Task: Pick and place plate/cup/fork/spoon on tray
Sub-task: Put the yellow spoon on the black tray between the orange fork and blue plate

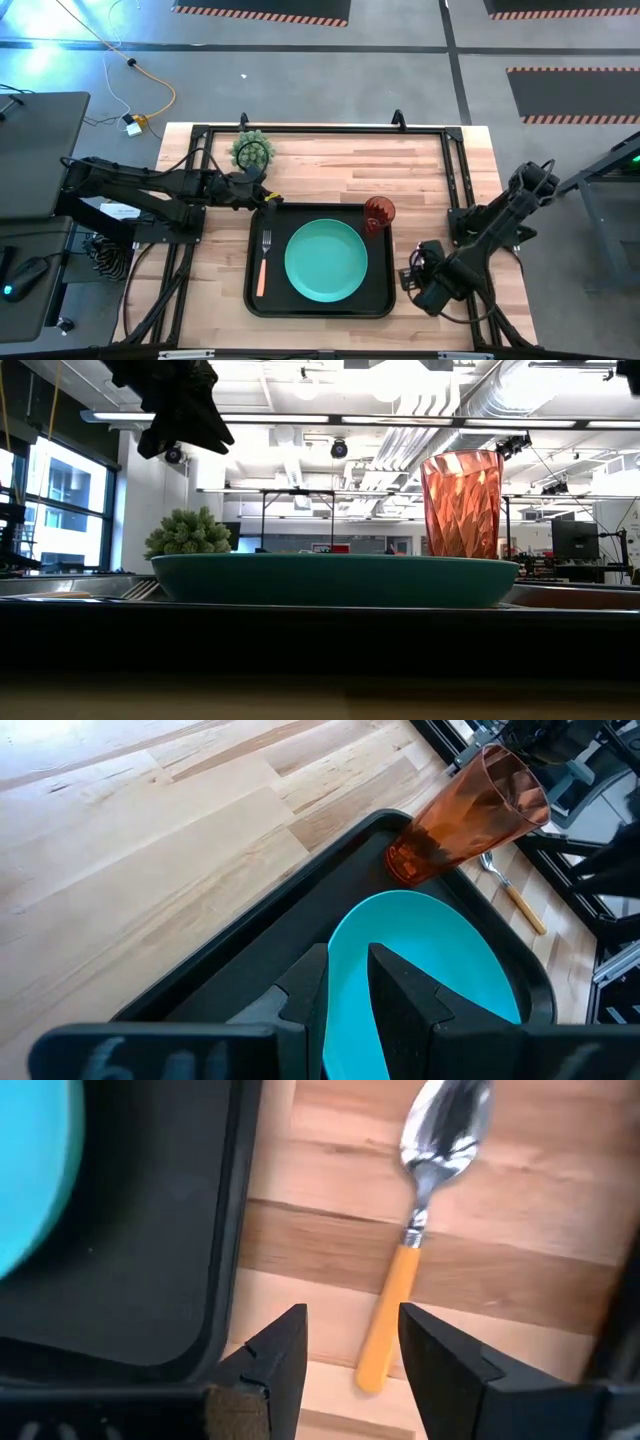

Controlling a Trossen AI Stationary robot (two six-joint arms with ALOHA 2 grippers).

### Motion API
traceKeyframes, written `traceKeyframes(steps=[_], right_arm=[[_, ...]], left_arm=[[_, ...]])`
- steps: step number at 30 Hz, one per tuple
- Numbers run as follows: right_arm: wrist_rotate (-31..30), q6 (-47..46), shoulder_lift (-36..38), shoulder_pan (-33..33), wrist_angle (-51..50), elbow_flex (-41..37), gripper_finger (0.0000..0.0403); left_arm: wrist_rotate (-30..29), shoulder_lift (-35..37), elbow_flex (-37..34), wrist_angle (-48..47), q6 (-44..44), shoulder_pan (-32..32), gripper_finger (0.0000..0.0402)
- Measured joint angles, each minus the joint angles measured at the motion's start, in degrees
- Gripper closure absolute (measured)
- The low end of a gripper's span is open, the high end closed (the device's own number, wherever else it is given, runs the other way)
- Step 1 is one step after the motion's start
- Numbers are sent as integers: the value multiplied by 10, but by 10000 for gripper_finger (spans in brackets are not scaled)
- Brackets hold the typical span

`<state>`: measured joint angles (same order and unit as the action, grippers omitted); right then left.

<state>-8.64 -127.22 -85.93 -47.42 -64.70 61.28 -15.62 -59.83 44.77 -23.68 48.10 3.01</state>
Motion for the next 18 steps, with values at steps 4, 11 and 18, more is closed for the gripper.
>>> traceKeyframes(steps=[4, 11, 18], right_arm=[[27, -3, 0, 0, 60, -50, 253], [60, -3, 1, 0, 129, -114, 253], [69, -3, 1, 0, 196, -170, 253]], left_arm=[[0, 0, 0, 0, 13, 0, 337], [0, 0, 0, 0, 13, 0, 337], [0, 0, 0, 0, 13, 0, 337]])
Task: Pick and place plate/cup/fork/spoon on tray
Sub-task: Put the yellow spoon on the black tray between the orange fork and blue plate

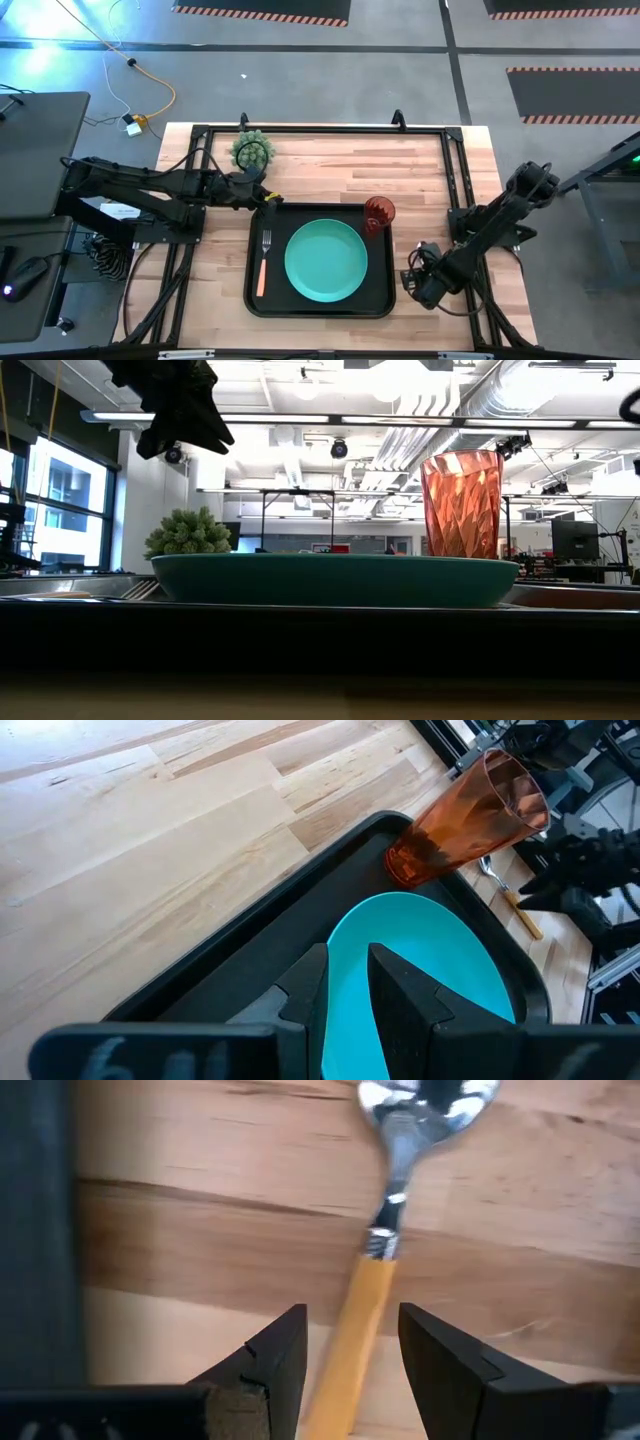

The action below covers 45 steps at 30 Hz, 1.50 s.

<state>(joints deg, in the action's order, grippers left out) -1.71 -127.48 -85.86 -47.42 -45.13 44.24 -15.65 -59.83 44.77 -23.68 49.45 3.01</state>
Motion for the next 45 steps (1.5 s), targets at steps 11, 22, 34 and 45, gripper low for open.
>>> traceKeyframes(steps=[11, 22, 34, 45], right_arm=[[15, 1, 3, 2, 79, -52, 260], [24, 0, 2, 2, 75, -53, 384], [40, 0, -2, 9, 5, 2, 383], [33, 0, -1, 21, -137, 107, 383]], left_arm=[[-2, 0, 0, 0, 13, 0, 337], [-3, 0, 0, 0, 14, 0, 337], [-3, 0, 0, 0, 14, 0, 337], [-2, 0, 0, 0, 14, 0, 337]])
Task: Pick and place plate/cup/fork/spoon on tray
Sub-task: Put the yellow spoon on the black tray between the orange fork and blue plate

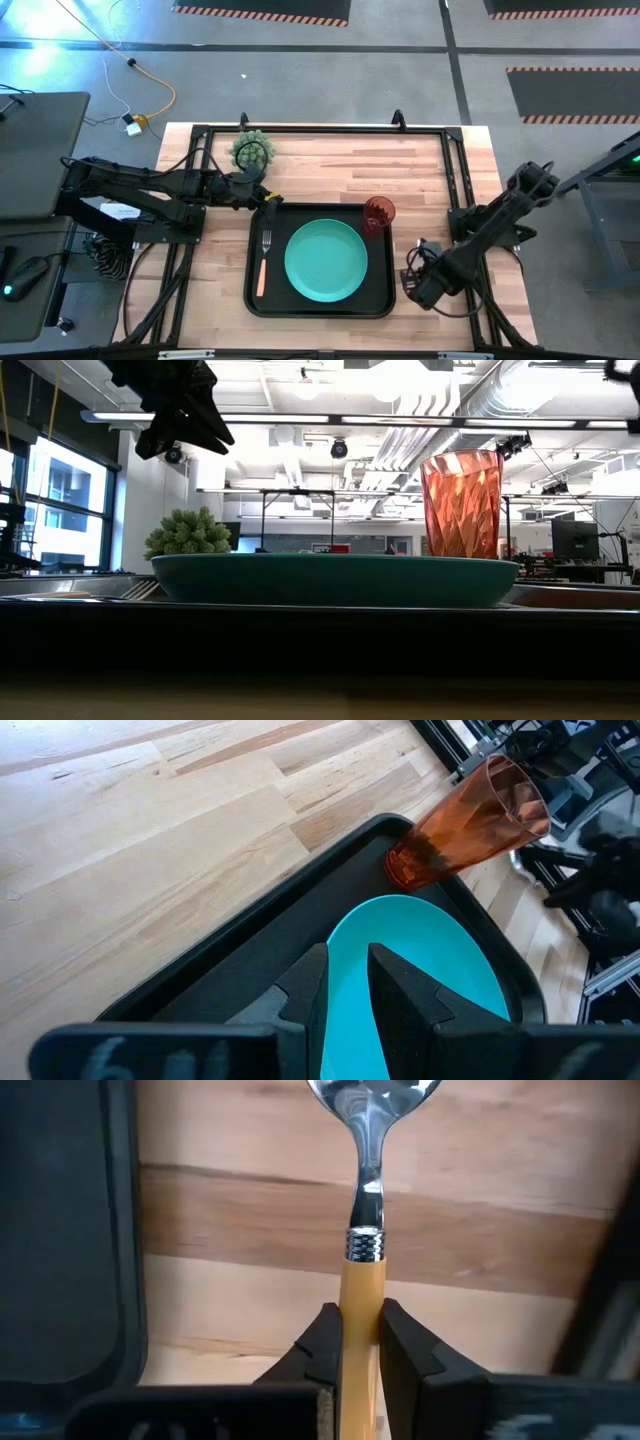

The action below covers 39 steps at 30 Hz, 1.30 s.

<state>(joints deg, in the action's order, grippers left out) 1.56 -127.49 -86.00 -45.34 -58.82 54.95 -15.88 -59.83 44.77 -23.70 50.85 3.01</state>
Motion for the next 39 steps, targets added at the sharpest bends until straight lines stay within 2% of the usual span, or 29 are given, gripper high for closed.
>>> traceKeyframes(steps=[6, 16, 22, 30, 34, 39], right_arm=[[-4, -2, 1, 5, -153, 94, 383], [-87, 5, 1, 37, -313, 220, 384], [-207, 17, 5, 55, -312, 266, 384], [-316, 54, 5, 87, -310, 313, 384], [-376, 101, 5, 112, -288, 333, 384], [-431, 212, 5, 155, -205, 348, 384]], left_arm=[[0, 0, 0, 0, 0, 0, 337], [1, 0, 0, 0, -29, 0, 337], [1, 0, 0, -4, -17, 0, 337], [3, 0, 0, -8, -45, 0, 320], [3, 0, 0, -8, -50, 0, 293], [3, 0, 0, -9, -50, 0, 263]])
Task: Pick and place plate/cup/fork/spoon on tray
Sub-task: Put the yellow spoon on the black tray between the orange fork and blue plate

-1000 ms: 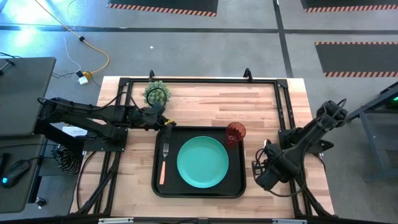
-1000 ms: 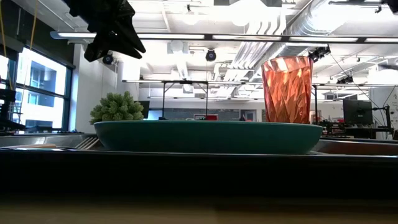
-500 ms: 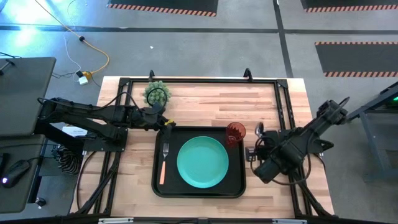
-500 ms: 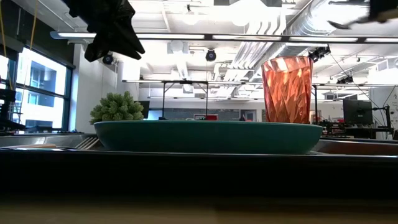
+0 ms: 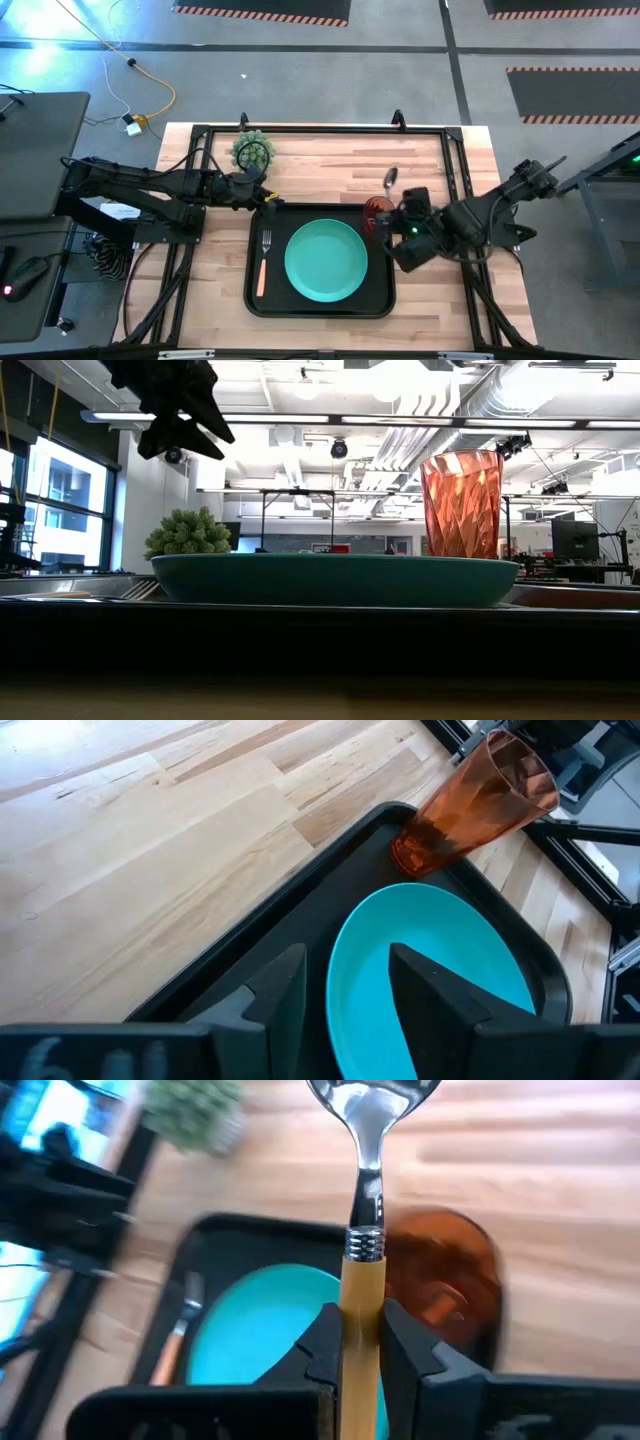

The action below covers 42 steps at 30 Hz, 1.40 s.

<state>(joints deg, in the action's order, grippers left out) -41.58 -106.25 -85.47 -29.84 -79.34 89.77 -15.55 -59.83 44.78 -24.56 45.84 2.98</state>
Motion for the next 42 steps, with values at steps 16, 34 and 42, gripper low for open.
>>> traceKeyframes(steps=[16, 34, 42], right_arm=[[-52, 373, 0, 139, 357, 2, 384], [154, 574, 0, 407, 475, 2, 384], [274, 605, -18, 533, 409, 2, 384]], left_arm=[[29, 0, 0, 0, 0, 0, 254], [29, 0, 0, 4, 0, 0, 254], [28, 0, 0, 4, 0, 0, 254]])
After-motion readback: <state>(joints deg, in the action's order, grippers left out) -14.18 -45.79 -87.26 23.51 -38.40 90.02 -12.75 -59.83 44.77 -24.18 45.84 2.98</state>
